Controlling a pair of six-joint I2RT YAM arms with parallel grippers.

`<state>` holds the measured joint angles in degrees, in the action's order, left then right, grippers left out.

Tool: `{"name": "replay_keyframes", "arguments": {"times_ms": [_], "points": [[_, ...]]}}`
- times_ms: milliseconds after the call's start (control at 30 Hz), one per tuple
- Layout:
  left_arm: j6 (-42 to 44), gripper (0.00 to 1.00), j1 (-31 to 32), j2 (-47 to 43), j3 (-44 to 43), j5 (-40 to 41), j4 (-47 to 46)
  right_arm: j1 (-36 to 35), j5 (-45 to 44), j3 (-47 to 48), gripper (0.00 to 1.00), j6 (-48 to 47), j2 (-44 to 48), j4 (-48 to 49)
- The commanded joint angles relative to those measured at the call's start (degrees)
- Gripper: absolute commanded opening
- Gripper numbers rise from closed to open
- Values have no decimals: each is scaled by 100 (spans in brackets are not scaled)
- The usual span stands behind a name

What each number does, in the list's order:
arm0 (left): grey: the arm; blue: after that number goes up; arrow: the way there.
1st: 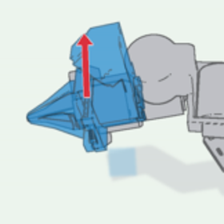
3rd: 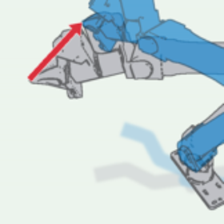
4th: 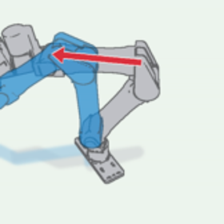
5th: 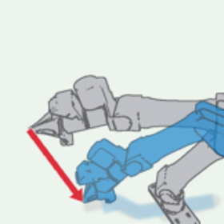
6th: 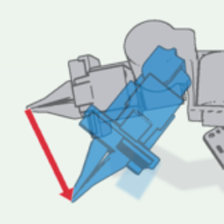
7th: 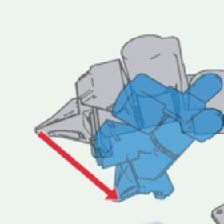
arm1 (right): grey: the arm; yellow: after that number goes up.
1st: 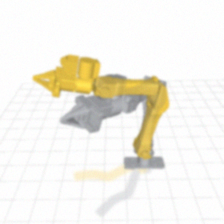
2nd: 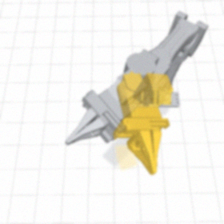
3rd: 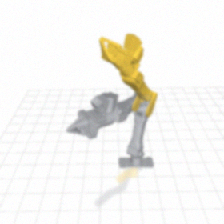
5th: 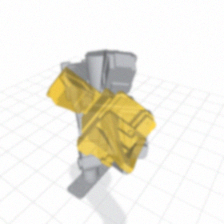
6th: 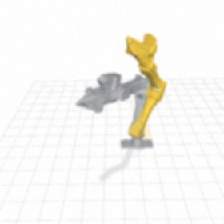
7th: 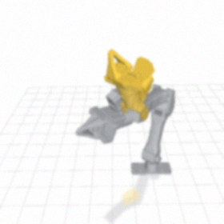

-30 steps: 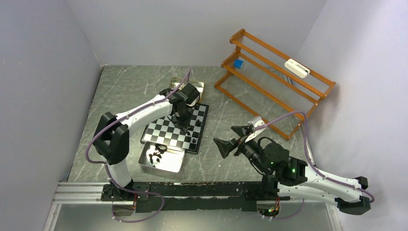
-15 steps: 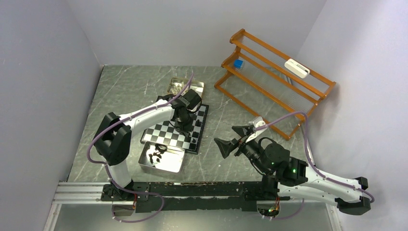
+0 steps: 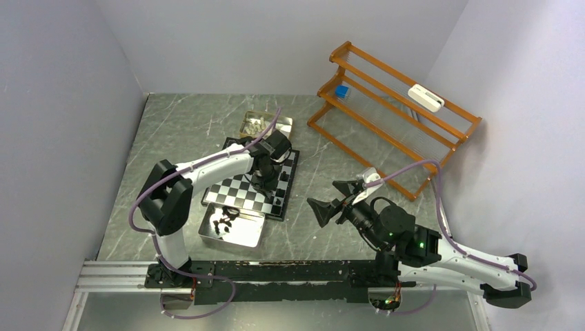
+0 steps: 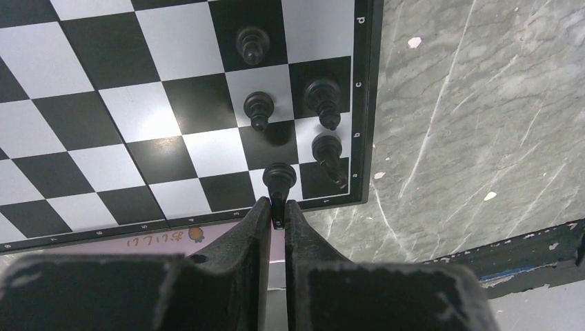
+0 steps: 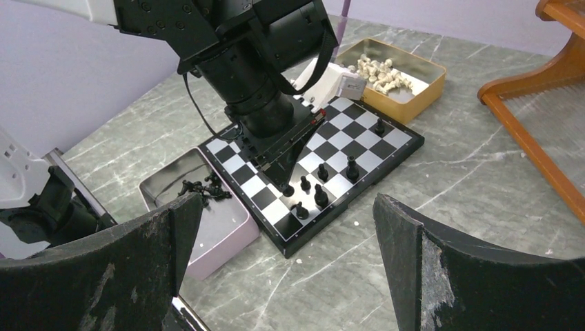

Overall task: Set up the chess pieces on the board
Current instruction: Place the chess piece on the chessboard.

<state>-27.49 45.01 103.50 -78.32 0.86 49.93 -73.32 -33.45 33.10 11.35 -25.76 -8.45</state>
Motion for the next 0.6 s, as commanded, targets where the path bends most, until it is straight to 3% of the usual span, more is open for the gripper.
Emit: {"name": "replay_keyframes", "arguments": {"times_ms": [0, 567], "points": [[-37, 14, 66, 137, 54, 31, -178, -25, -97, -14, 100, -6, 72, 7], [6, 15, 92, 404, 8, 240, -103, -29, -92, -38, 100, 22, 84, 36]]}}
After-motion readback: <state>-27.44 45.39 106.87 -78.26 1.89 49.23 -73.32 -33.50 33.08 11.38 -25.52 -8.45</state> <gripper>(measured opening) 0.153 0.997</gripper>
